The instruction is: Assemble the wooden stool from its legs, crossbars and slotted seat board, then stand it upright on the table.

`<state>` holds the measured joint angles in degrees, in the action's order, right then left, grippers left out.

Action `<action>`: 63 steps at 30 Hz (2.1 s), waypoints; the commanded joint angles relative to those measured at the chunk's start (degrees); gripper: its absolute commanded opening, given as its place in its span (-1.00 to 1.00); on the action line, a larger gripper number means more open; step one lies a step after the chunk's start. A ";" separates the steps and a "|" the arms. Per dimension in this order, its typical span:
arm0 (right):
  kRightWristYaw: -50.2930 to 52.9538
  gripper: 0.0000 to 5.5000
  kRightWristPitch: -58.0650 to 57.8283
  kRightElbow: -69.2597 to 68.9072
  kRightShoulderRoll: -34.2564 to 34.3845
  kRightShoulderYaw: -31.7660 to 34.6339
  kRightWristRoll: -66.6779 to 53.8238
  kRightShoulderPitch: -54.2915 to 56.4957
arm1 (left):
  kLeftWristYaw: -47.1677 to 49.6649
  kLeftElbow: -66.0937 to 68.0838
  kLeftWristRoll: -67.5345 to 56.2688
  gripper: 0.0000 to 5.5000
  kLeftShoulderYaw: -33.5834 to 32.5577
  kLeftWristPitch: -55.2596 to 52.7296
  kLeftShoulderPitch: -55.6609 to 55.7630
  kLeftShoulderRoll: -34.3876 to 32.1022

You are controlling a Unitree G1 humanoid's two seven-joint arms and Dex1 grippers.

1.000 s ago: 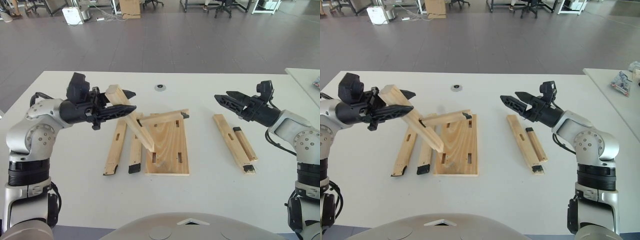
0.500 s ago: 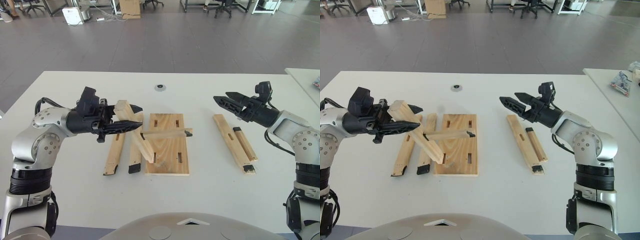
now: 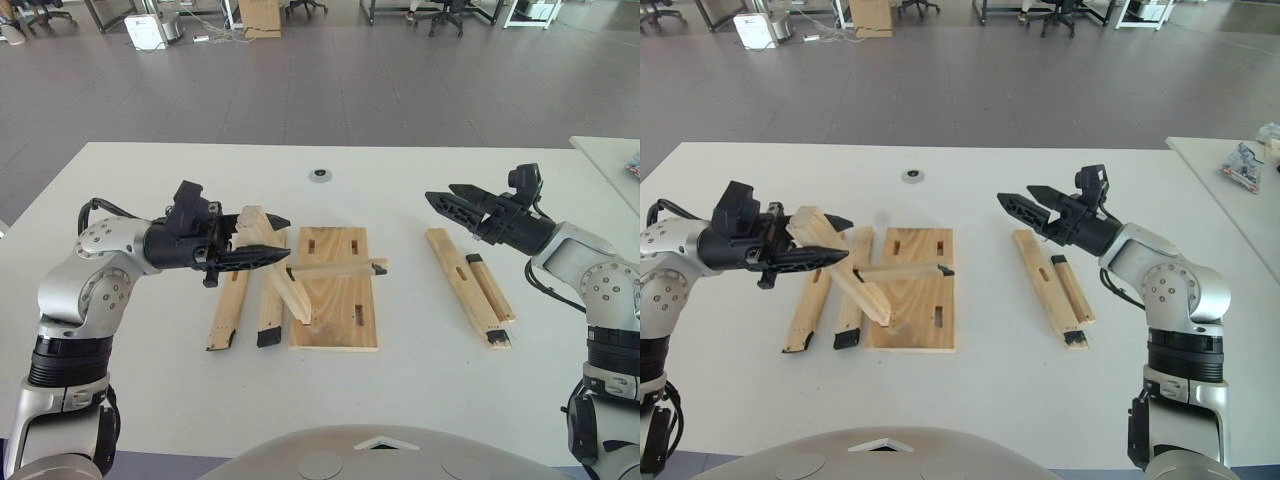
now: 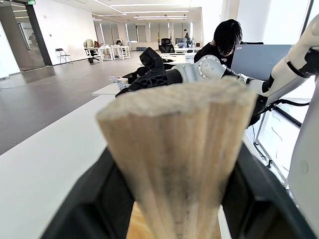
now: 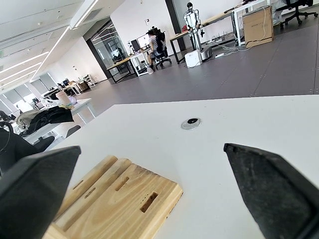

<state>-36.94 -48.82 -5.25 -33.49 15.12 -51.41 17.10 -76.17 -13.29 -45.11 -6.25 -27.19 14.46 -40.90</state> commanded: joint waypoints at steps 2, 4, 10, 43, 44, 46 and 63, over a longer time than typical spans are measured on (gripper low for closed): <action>0.09 0.96 -0.66 -0.77 0.11 0.11 0.32 0.16 | -1.37 0.62 3.25 -0.24 1.99 3.16 -1.12 -0.01; 0.02 0.96 -0.73 -0.90 0.08 0.14 0.29 0.19 | -2.98 -0.30 5.96 -0.24 3.00 6.68 -3.94 -1.07; 0.42 0.96 -1.29 -2.15 0.29 0.65 -0.39 -0.38 | -3.22 -3.51 10.52 -0.24 4.05 13.82 -14.72 -2.95; 4.38 0.96 -1.57 -5.89 3.52 2.77 -1.38 -3.71 | 31.90 -6.96 26.01 0.80 7.64 3.25 -27.99 3.97; 4.47 0.96 -1.62 -5.99 3.58 2.75 -1.41 -3.81 | 34.50 -8.51 26.33 0.80 7.99 1.51 -28.45 5.34; 4.59 0.96 -1.82 -6.12 3.64 2.83 -1.62 -3.92 | 39.09 -12.19 26.36 0.80 8.38 -2.60 -30.01 7.52; 7.22 0.96 -1.67 -8.67 5.46 3.30 -3.90 -6.34 | 47.09 -14.14 30.89 0.80 8.11 -10.84 -35.12 4.37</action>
<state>-30.26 -49.90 -13.04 -28.36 17.97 -54.36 10.89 -29.41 -30.07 -16.64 2.40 -36.94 -19.00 -34.63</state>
